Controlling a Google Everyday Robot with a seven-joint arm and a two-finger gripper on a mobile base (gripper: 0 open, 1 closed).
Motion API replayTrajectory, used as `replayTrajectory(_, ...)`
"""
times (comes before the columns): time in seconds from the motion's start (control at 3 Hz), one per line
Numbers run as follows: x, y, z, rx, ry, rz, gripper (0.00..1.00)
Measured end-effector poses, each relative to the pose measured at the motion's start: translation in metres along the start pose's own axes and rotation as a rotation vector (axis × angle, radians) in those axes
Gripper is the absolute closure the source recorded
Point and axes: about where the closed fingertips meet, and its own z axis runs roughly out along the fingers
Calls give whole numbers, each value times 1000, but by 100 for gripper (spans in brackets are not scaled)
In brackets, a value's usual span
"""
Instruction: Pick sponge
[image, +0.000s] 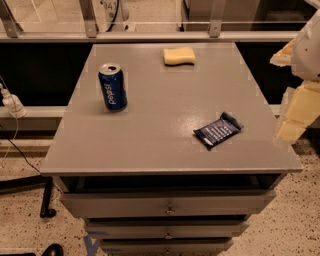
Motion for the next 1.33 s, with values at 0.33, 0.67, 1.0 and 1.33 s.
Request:
replayTrajectory(0.33,0,-1,0,4,-2,0,0)
replayTrajectory(0.67,-2,-21,13,47,-36,14,0)
replayTrajectory(1.0,-5,-62,38,128,-107,26,0)
replayTrajectory(1.33,-15,-112,65,215,-196,42,0)
